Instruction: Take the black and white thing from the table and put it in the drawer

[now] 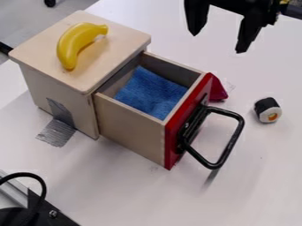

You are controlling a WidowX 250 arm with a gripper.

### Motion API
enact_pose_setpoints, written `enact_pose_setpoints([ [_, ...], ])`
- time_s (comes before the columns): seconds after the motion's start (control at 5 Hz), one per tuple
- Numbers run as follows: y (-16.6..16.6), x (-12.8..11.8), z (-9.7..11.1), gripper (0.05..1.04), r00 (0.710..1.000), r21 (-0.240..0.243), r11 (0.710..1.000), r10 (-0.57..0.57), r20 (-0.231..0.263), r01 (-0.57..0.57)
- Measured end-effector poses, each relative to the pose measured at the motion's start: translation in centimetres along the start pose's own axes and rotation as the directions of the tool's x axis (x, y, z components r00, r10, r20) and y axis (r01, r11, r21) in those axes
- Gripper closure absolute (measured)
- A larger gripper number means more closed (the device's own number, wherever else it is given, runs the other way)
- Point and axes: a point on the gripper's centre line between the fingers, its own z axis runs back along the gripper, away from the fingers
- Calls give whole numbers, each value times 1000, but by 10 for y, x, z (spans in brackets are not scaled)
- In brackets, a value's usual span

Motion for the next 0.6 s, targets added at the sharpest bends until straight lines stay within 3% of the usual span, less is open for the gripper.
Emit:
enact_pose_setpoints([
  [0.2, -1, -3, -9, 86, 999, 5, 1000, -5, -32, 5],
  [0.6, -31, 30, -49, 86, 993, 12, 997, -78, -86, 80],
])
